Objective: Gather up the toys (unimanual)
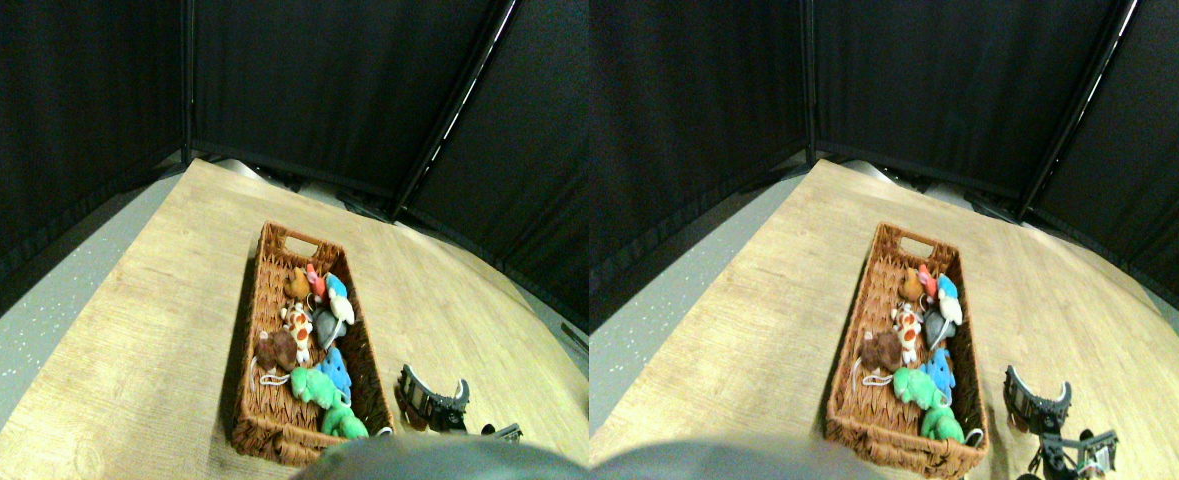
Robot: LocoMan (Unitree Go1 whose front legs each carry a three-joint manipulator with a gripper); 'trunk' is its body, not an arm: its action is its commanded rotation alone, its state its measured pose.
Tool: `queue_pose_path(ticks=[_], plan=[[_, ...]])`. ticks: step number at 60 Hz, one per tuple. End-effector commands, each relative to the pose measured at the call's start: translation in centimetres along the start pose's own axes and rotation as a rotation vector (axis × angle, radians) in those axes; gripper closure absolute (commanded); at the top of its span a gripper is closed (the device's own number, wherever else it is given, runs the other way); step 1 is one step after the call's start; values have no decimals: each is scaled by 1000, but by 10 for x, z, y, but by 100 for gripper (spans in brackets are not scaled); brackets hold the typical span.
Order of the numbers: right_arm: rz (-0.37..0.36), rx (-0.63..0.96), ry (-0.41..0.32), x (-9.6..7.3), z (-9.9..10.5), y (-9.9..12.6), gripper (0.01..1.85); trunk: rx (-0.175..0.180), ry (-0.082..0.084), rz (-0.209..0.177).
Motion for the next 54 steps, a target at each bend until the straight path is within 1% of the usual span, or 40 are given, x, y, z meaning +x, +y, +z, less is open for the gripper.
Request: queue_pose_path(ticks=[1, 5, 8, 13, 15, 18, 23, 24, 27, 31, 35, 41, 47, 50, 52, 53, 54], plan=[[-33, -31, -11, 2, 4, -7, 102, -25, 28, 17], [-70, -10, -14, 3, 4, -12, 99, -27, 28, 17], [-78, -4, -9, 5, 5, -16, 96, -27, 30, 18], [-116, 11, -28, 9, 5, -26, 103, -26, 30, 20], [-132, 9, -23, 10, 5, -30, 104, -26, 30, 20], [-156, 18, -36, 12, 6, -36, 102, -26, 30, 20], [-167, 28, -40, 17, 7, -44, 96, -26, 30, 19], [-173, 26, -43, 18, 7, -46, 95, -27, 33, 19], [-187, 26, -51, 21, 7, -49, 95, -27, 33, 19], [-199, 37, -41, 24, 7, -52, 98, -30, 34, 22], [-211, 36, -49, 26, 7, -54, 96, -30, 34, 22], [-211, 46, -44, 29, 6, -55, 97, -30, 36, 22], [-205, 51, -52, 31, 5, -53, 100, -28, 35, 19], [-202, 55, -59, 33, 4, -52, 107, -29, 36, 19], [-199, 48, -71, 34, 3, -51, 117, -28, 36, 21], [-199, 48, -71, 34, 3, -51, 117, -28, 36, 21], [-196, 49, -70, 35, 3, -51, 124, -28, 36, 21]])
